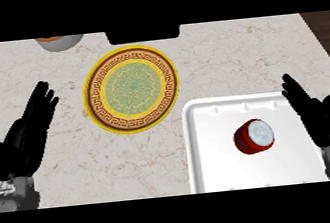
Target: Pick the can from the tray and place it in the plate
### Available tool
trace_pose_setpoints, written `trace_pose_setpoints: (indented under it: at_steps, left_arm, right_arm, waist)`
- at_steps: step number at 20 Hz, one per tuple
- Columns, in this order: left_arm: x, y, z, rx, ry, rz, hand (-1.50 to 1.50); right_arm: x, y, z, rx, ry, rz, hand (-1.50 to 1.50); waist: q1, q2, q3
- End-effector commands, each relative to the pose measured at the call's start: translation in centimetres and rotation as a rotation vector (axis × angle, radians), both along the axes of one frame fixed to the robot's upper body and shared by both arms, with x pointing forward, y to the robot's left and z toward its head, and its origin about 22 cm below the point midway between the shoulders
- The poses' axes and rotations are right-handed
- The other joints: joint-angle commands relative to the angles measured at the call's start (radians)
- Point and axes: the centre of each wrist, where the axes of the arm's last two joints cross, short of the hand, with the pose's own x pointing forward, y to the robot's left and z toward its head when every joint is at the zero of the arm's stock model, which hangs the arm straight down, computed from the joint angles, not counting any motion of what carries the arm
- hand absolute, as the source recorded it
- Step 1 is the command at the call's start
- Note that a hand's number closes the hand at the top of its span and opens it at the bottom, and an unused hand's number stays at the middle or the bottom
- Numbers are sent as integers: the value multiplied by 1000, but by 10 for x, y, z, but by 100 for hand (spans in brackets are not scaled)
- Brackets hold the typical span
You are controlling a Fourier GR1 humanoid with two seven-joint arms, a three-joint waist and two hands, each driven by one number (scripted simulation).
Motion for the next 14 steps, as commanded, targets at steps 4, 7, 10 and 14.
trace_pose_setpoints:
  at_steps: [4,7,10,14]
  left_arm:
    - [21,0,38,112,-157,-92,0]
    - [22,-4,36,133,-154,-115,0]
    - [25,3,41,144,-183,-149,0]
    - [35,-4,42,147,-189,-119,0]
  right_arm:
    - [27,118,51,110,-285,357,150]
    - [37,48,63,-543,-283,343,150]
    - [21,121,24,-565,-314,310,150]
    - [-22,190,-22,-175,-398,111,-150]
  waist:
    - [67,-15,8]
    - [52,-40,-32]
    - [55,-17,3]
    - [24,-11,11]
